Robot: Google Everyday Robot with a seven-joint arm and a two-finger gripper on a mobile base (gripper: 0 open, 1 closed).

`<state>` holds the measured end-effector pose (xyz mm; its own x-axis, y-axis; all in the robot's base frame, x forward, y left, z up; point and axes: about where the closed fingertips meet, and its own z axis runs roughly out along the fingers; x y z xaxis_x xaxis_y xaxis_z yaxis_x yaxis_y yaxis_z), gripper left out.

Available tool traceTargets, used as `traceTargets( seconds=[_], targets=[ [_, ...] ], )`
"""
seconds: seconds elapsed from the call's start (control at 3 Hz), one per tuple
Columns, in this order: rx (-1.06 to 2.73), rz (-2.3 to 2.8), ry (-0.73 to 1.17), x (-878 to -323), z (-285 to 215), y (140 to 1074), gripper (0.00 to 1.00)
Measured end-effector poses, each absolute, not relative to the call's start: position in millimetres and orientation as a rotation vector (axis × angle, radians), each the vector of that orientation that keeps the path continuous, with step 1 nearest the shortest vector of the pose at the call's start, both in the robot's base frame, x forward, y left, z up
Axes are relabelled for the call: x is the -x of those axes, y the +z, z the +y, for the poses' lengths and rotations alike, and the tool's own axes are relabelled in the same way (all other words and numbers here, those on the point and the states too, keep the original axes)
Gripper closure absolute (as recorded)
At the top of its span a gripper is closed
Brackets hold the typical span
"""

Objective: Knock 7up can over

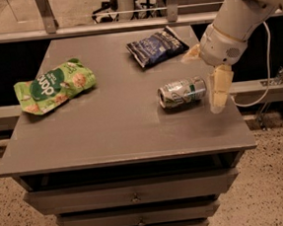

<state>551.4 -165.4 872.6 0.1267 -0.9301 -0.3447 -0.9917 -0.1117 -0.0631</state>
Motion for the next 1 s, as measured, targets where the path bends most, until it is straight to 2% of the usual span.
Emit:
traceTargets(
  seconds=[0.67,1.0],
  targets=[
    [1.734,1.859,0.462,-559.4,-211.8,921.8,0.0],
    [1.54,1.848,0.499,-540.6,-241.0,949.3,0.0]
  ],
)
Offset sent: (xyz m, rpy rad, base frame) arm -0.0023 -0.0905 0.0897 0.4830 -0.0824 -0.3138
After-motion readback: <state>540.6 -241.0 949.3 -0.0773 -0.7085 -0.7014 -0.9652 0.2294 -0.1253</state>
